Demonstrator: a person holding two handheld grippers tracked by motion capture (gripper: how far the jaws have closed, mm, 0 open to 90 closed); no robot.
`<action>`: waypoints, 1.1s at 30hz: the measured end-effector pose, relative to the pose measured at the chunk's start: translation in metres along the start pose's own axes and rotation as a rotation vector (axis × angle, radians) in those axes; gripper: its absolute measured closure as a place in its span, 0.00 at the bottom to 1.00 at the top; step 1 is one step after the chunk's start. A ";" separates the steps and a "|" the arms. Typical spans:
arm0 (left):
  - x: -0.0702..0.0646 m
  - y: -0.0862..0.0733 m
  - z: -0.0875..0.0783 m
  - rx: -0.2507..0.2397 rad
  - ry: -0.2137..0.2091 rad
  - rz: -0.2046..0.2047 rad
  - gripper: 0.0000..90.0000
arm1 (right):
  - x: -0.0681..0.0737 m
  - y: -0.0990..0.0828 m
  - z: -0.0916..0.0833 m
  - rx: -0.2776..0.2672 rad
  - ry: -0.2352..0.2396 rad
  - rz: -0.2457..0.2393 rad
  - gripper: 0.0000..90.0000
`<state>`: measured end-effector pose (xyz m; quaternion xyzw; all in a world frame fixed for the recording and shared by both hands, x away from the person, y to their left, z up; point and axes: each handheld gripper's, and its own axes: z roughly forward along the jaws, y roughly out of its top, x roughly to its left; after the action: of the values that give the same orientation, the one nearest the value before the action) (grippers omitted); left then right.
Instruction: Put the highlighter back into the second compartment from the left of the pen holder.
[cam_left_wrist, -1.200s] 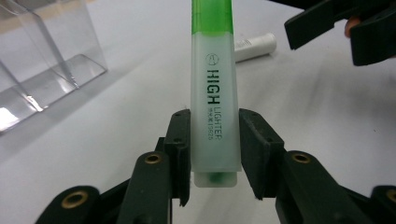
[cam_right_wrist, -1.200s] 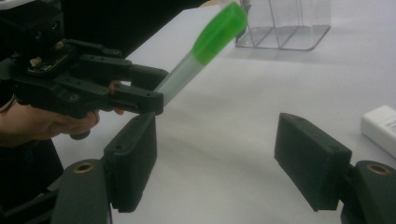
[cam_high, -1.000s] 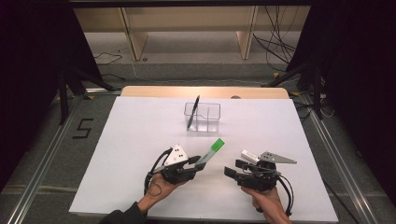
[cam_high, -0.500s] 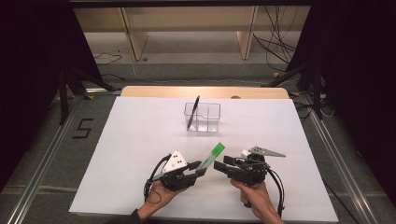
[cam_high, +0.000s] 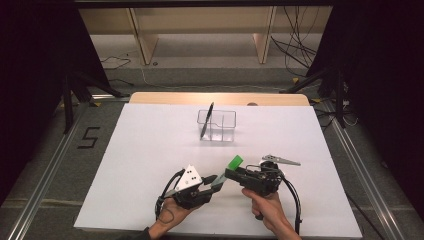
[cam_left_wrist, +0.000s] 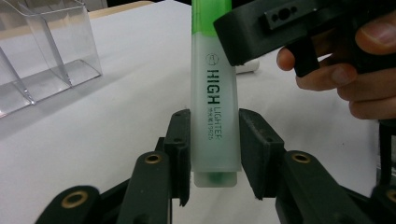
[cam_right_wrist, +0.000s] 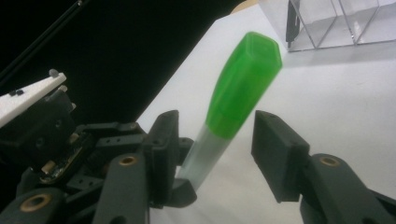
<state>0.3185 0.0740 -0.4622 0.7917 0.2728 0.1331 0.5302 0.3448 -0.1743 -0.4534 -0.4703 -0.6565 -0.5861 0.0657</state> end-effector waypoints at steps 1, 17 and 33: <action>0.000 0.000 0.000 0.001 -0.001 0.004 0.73 | 0.000 0.000 0.000 0.000 0.004 0.003 0.61; -0.007 0.000 0.001 -0.013 0.001 0.030 0.73 | 0.001 -0.001 0.004 0.012 0.012 0.008 0.75; -0.004 -0.002 0.003 -0.009 -0.044 0.035 0.65 | 0.004 -0.001 0.003 0.022 0.044 -0.023 0.85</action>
<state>0.3161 0.0699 -0.4648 0.7967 0.2465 0.1262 0.5371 0.3436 -0.1696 -0.4528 -0.4487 -0.6669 -0.5897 0.0786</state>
